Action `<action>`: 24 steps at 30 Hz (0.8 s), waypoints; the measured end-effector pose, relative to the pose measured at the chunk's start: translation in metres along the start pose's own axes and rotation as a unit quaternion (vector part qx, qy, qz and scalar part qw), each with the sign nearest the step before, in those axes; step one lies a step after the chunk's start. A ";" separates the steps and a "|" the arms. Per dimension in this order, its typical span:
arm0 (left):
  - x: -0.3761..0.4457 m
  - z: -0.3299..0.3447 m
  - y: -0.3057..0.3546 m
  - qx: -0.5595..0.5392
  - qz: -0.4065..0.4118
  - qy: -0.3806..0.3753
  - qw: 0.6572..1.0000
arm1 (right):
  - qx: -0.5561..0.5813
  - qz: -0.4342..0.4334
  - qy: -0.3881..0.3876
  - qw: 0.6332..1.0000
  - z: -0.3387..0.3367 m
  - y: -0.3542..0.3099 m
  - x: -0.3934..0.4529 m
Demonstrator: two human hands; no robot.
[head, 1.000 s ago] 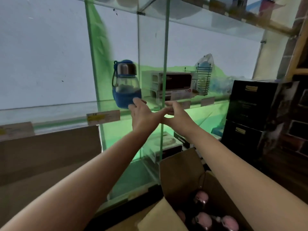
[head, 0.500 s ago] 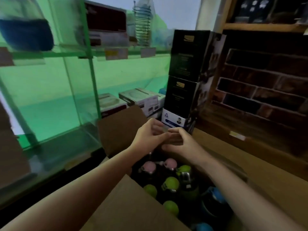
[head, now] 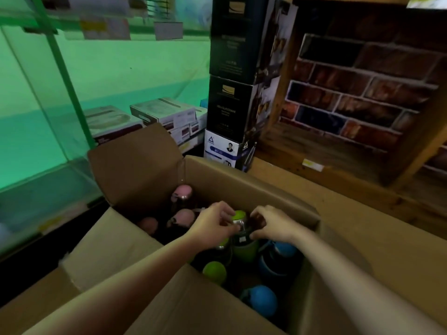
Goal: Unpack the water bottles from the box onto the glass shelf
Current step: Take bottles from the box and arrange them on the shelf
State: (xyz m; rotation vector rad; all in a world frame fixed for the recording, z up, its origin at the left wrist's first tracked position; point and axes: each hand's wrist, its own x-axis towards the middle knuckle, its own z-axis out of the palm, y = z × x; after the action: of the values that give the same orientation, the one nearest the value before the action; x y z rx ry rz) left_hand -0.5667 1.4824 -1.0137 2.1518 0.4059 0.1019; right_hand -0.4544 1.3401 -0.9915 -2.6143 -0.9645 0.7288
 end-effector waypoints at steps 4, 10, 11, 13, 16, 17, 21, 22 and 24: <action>0.003 0.028 0.006 0.084 0.019 -0.088 0.992 | -0.088 0.060 -0.056 0.993 0.010 0.026 0.009; 0.014 0.051 0.017 0.116 -0.003 -0.141 0.983 | -0.176 0.145 -0.124 0.966 0.029 0.049 0.022; 0.016 0.055 0.016 0.111 -0.010 -0.143 0.983 | -0.176 0.153 -0.131 0.964 0.031 0.051 0.023; 0.017 0.059 0.015 0.109 -0.017 -0.146 0.983 | -0.175 0.163 -0.135 0.962 0.033 0.056 0.025; 0.021 0.062 0.010 0.112 -0.024 -0.146 0.983 | -0.180 0.152 -0.122 0.964 0.036 0.062 0.028; 0.023 0.063 0.010 0.113 -0.027 -0.145 0.983 | -0.183 0.145 -0.117 0.965 0.036 0.062 0.029; 0.029 0.069 0.008 0.116 -0.037 -0.148 0.981 | -0.191 0.118 -0.114 0.968 0.034 0.058 0.027; 0.030 0.069 0.008 0.119 -0.039 -0.150 0.981 | -0.191 0.113 -0.111 0.969 0.033 0.055 0.026; 0.034 0.074 0.007 0.124 -0.049 -0.158 0.978 | -0.186 0.104 -0.107 0.971 0.031 0.051 0.023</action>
State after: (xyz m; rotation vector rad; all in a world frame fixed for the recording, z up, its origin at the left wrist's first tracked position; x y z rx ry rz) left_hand -0.5168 1.4314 -1.0536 2.3362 0.3509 -0.3596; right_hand -0.4294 1.3196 -1.0462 -3.0482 -0.9723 0.9813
